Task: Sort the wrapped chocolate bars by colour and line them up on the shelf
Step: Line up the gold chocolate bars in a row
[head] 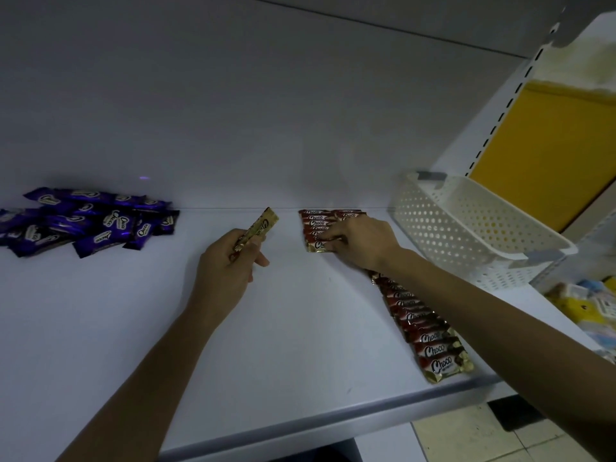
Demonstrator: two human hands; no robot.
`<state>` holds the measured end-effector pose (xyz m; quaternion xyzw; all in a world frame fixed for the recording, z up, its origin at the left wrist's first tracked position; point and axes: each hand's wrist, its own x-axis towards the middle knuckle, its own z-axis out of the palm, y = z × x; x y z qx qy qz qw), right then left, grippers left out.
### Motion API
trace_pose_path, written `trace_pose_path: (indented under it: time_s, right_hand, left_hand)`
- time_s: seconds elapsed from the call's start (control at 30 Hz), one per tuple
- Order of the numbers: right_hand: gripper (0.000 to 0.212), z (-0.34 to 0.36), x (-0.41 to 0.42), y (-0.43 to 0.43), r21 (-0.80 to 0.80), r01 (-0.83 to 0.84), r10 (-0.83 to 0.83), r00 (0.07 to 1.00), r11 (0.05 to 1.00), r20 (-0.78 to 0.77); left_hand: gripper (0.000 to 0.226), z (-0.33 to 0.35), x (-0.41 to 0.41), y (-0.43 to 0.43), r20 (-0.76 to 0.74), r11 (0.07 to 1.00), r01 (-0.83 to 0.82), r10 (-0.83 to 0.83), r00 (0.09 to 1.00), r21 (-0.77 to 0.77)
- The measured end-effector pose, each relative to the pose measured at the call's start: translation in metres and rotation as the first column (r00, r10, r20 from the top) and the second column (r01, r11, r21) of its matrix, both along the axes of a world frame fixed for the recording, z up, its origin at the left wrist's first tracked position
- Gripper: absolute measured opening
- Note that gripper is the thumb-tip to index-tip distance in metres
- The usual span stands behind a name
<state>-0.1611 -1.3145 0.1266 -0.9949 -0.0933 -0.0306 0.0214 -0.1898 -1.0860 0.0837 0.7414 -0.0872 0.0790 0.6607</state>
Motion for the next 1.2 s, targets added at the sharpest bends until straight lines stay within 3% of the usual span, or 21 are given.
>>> trace_pose_path:
  time_s: [0.13,0.2,0.27,0.3,0.33,0.43,0.57,0.63,0.73,0.93,1.07,1.2]
  right_hand:
    - [0.028,-0.001,-0.004,-0.001,0.049,-0.002,-0.002,0.997,0.999,0.082]
    - [0.026,-0.001,-0.009,0.01,0.288,-0.072,0.025,0.986,0.955,0.166]
    - [0.03,0.006,-0.015,0.029,0.663,-0.131,0.094,0.991,0.737,0.092]
    - [0.032,0.01,-0.018,0.037,0.772,-0.133,0.162,0.986,0.622,0.039]
    - [0.032,0.013,-0.019,0.043,0.813,-0.144,0.232,0.973,0.565,0.011]
    - [0.013,0.014,-0.018,0.051,0.763,-0.221,0.353,0.935,0.607,-0.011]
    - [0.008,0.008,-0.02,0.037,0.709,-0.265,0.273,0.956,0.653,0.106]
    - [0.012,0.002,-0.026,0.022,0.522,-0.38,0.312,0.925,0.763,0.218]
    - [0.02,-0.01,-0.043,0.006,0.28,-0.444,0.423,0.896,0.851,0.134]
    - [0.03,-0.003,-0.055,0.01,0.306,-0.288,0.272,0.958,0.908,0.096]
    - [0.049,-0.007,-0.064,0.026,0.087,-0.43,0.427,0.903,0.898,0.052]
    - [0.046,-0.005,-0.062,0.02,0.184,-0.43,0.435,0.9,0.884,0.017]
  left_hand:
    - [0.02,0.0,0.0,-0.001,-0.011,1.0,0.021,-0.021,1.0,-0.02]
    - [0.022,0.0,-0.001,0.0,-0.008,0.999,0.038,-0.038,0.999,-0.004]
    - [0.024,0.0,-0.001,0.0,0.004,0.997,0.065,-0.065,0.998,0.029]
    - [0.023,0.0,-0.001,0.0,0.017,0.995,0.081,-0.082,0.996,0.058]
    - [0.023,0.001,-0.002,-0.001,0.03,0.99,0.101,-0.105,0.994,0.093]
    - [0.022,0.002,-0.004,-0.001,0.052,0.979,0.14,-0.149,0.988,0.146]
    - [0.028,0.0,-0.002,0.001,0.05,0.997,0.053,-0.056,0.997,0.048]
    - [0.026,0.001,0.0,0.001,0.031,1.0,-0.018,0.018,0.999,-0.012]
    - [0.025,0.001,0.0,0.0,0.029,0.999,-0.041,0.041,0.999,0.0]
    - [0.023,0.0,-0.001,0.0,0.055,0.999,-0.034,0.032,0.998,0.043]
    - [0.021,-0.001,0.0,0.001,0.048,0.999,-0.037,0.035,0.998,0.036]
    - [0.02,-0.001,-0.001,0.0,0.043,0.999,-0.038,0.037,0.998,0.034]
